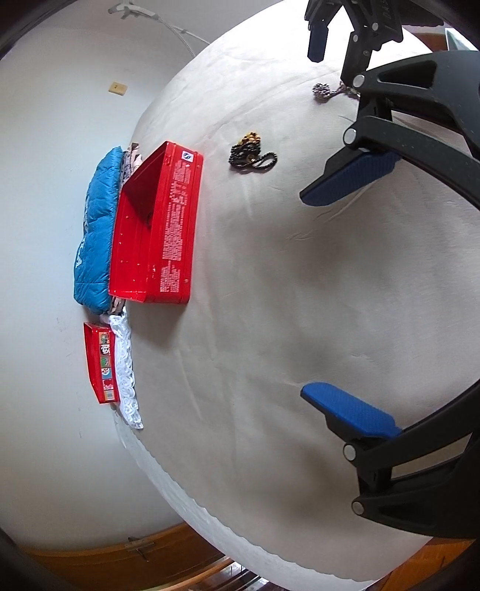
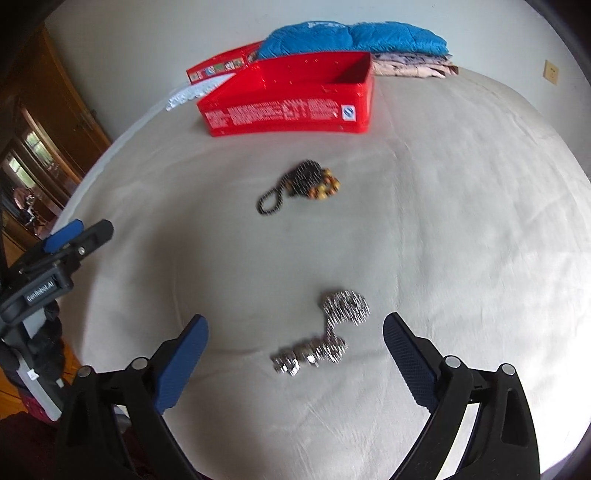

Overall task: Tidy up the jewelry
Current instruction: 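Withdraw both tools from the red box toward the silver chain, then grasp the silver chain with the right tool and lift it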

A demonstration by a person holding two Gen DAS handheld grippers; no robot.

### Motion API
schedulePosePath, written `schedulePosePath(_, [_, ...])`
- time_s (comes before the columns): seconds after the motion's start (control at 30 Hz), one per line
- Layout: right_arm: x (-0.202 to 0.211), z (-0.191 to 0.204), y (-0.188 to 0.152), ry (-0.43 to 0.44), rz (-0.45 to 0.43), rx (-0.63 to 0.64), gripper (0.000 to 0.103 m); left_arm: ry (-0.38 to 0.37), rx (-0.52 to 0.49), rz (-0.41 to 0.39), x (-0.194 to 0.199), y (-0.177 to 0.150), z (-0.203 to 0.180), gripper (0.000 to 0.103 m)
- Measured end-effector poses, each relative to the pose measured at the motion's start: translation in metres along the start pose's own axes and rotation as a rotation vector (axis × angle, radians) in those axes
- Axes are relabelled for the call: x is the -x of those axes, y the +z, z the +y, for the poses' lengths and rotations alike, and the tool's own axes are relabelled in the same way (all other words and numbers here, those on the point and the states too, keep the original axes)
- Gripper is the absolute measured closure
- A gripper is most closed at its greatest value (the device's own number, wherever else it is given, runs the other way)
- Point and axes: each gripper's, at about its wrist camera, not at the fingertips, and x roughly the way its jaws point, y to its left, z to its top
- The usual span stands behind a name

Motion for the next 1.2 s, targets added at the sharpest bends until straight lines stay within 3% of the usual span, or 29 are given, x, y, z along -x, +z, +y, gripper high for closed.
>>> schedulePosePath(0.4, [-0.007,-0.019,-0.018,-0.057,0.033,-0.035,0.009,-0.003,0.010,0.043,-0.008,-0.014,0.002,0.007])
schedulePosePath(0.67, [-0.021,-0.012,-0.023,-0.092,0.052,0.007,0.023,-0.014,0.019,0.058,-0.012,-0.017,0.004,0.007])
schedulePosePath(0.77, [-0.022,-0.003,-0.021,-0.096,0.037,0.047,0.042,-0.018,0.016,0.062,-0.013,-0.017,0.003,0.007])
schedulePosePath(0.83, [-0.023,0.002,-0.018,-0.100,0.029,0.075,0.065,-0.020,0.016,0.065,-0.013,-0.017,0.003,0.007])
schedulePosePath(0.97, [-0.024,0.001,-0.011,-0.066,0.033,0.060,0.082,-0.019,0.029,0.065,-0.014,-0.016,0.007,0.007])
schedulePosePath(1.0, [-0.023,-0.001,-0.008,-0.053,0.028,0.050,0.095,-0.019,0.033,0.066,-0.014,-0.016,0.008,0.007])
schedulePosePath(1.2, [-0.013,-0.017,0.018,0.006,-0.024,-0.015,0.095,-0.018,0.038,0.076,-0.019,-0.016,0.009,0.007])
